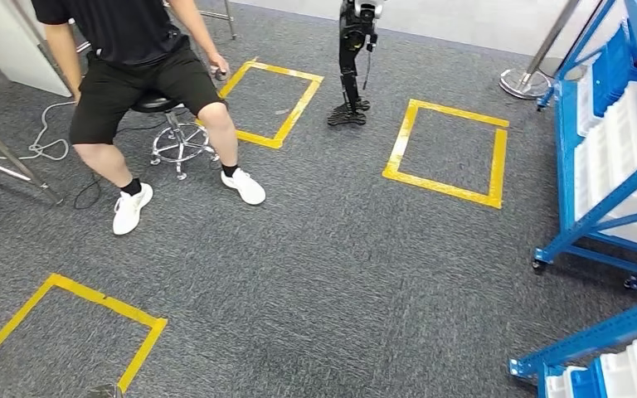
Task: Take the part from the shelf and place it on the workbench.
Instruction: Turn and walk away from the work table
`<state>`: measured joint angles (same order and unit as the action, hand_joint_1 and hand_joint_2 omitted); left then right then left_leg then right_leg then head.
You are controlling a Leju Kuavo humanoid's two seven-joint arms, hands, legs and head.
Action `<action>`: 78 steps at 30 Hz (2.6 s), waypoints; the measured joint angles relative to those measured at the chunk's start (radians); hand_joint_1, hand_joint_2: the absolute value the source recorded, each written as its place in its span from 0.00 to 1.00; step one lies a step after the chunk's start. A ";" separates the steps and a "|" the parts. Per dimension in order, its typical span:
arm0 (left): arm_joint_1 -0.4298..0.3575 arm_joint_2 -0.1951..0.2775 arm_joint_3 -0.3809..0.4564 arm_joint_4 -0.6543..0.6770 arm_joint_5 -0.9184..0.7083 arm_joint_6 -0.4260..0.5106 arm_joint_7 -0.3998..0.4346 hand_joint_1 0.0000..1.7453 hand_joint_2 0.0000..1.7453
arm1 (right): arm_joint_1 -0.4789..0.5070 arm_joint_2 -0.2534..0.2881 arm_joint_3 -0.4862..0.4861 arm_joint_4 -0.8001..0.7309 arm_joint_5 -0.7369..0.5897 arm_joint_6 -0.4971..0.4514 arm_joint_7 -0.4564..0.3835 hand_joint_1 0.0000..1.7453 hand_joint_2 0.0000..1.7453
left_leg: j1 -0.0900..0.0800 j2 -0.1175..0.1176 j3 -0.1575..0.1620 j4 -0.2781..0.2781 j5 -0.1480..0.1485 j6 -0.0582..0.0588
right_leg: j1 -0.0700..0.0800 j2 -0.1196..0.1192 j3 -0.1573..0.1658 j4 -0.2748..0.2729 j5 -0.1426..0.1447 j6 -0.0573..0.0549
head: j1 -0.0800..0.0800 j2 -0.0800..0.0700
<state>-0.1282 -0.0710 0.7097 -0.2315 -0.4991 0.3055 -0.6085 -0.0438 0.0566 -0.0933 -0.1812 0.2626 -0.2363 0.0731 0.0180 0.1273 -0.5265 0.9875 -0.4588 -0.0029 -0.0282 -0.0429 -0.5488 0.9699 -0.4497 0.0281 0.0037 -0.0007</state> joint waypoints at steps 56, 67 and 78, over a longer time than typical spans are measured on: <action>0.055 0.038 -0.042 0.020 -0.077 -0.339 0.255 0.00 0.00 | -0.002 -0.021 -0.057 0.000 -0.007 0.048 -0.037 0.00 0.00 | -0.011 -0.041 -0.014 -0.005 0.014 0.046 | -0.002 -0.004 -0.034 0.087 -0.033 0.025 | 0.007 0.000; 0.056 0.034 -0.041 0.021 -0.075 -0.329 0.251 0.00 0.00 | -0.006 -0.022 -0.057 0.000 -0.002 0.048 -0.037 0.00 0.00 | 0.004 -0.126 -0.126 0.294 -0.161 -0.003 | 0.010 0.069 0.001 0.000 0.015 -0.044 | -0.005 0.000; 0.051 0.032 -0.041 0.022 -0.075 -0.323 0.248 0.00 0.00 | 0.000 -0.021 -0.057 0.000 0.003 0.048 -0.037 0.00 0.00 | -0.006 -0.148 -0.002 -0.002 0.006 0.055 | 0.027 0.123 -0.045 0.043 0.012 -0.020 | -0.001 0.000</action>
<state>-0.0771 -0.0385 0.6688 -0.2098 -0.5736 -0.0180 -0.3600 -0.0438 0.0358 -0.1507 -0.1812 0.2655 -0.1884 0.0362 0.0118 -0.0202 -0.5284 0.9854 -0.4529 0.0525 -0.0012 0.0799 -0.5939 1.0130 -0.4376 0.0076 0.0030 -0.0008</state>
